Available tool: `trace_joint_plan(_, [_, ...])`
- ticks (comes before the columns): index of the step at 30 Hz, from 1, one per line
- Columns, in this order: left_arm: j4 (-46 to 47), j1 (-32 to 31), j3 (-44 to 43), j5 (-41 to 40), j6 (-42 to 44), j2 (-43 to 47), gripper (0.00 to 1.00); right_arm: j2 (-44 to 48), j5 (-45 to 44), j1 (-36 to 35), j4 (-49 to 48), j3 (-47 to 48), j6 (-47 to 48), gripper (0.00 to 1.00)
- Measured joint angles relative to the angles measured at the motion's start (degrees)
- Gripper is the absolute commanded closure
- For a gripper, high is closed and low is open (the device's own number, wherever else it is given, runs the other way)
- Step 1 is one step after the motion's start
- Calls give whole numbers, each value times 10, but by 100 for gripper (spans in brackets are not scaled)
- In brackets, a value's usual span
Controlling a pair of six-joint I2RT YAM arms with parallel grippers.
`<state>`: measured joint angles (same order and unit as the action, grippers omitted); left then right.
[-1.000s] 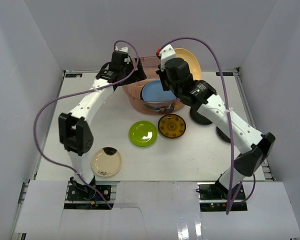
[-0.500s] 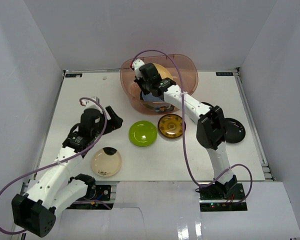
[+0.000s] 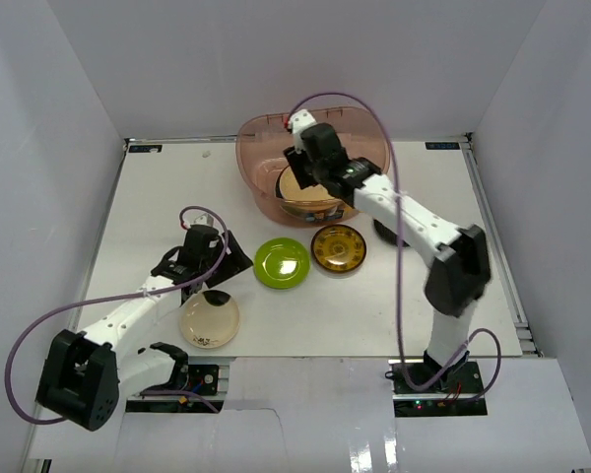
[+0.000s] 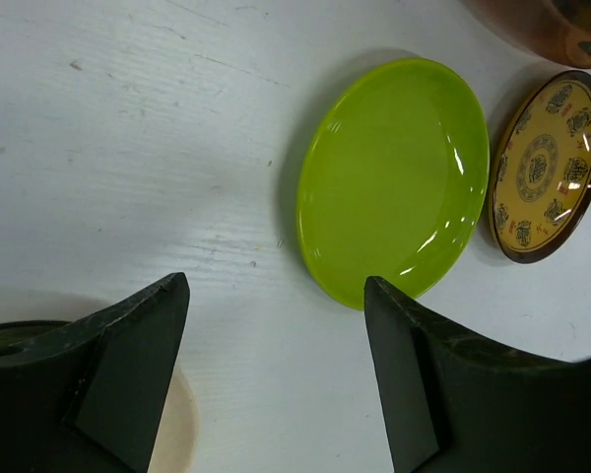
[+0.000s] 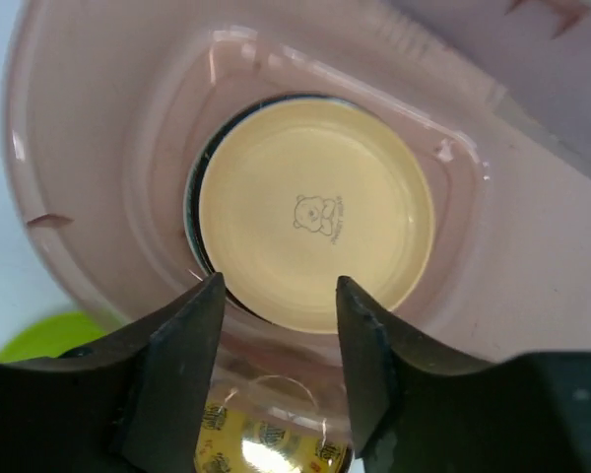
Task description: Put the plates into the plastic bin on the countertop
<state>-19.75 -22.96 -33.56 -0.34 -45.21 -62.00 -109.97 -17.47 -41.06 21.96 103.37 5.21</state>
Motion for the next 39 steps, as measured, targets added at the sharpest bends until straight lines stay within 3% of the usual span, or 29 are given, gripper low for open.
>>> trace_joint_plan(3, [28,-9,0,6,-7,-44,23,177,-18,14,-31,-155,-38,55])
trace_joint_plan(6, [50,-20,0,6,-13,-86,26,351,-27,77,-67,-309,-99,57])
trace_joint_plan(8, [65,-28,-2,3,-15,-111,27,443,-38,147,-70,-407,-139,50])
trace_joint_plan(11, [85,-38,-12,-2,-19,-160,30,547,-52,257,-81,-554,-189,27])
trace_joint_plan(12, [93,-40,-18,-3,-23,-172,31,565,-53,283,-76,-590,-200,24])
trace_joint_plan(15, [123,-45,-32,-14,-29,-203,39,575,-35,341,-58,-671,-217,20])
trace_joint_plan(19, [153,-49,-39,-29,-40,-226,47,527,-23,372,-51,-711,-226,19])
trace_joint_plan(22, [167,-54,-41,-47,-47,-238,68,469,-20,374,-59,-711,-224,17])
trace_joint_plan(23, [172,-55,-40,-53,-48,-241,82,449,-19,374,-62,-711,-222,17])
trace_joint_plan(26, [186,-57,-35,-65,-51,-242,100,393,-21,373,-64,-705,-212,17])
trace_joint_plan(28, [200,-59,-35,-68,-51,-238,100,360,-23,373,-66,-695,-209,18])
trace_joint_plan(31, [213,-59,-25,-70,-46,-219,100,323,-34,372,-76,-675,-203,28])
trace_joint_plan(33, [211,-59,-9,-71,-40,-195,100,306,-47,367,-83,-665,-196,49])
trace_joint_plan(38, [142,-62,42,-62,-17,-48,100,283,-75,348,-89,-653,-190,81])
trace_joint_plan(39, [124,-64,42,-60,-11,-10,100,283,-80,342,-89,-653,-189,83])
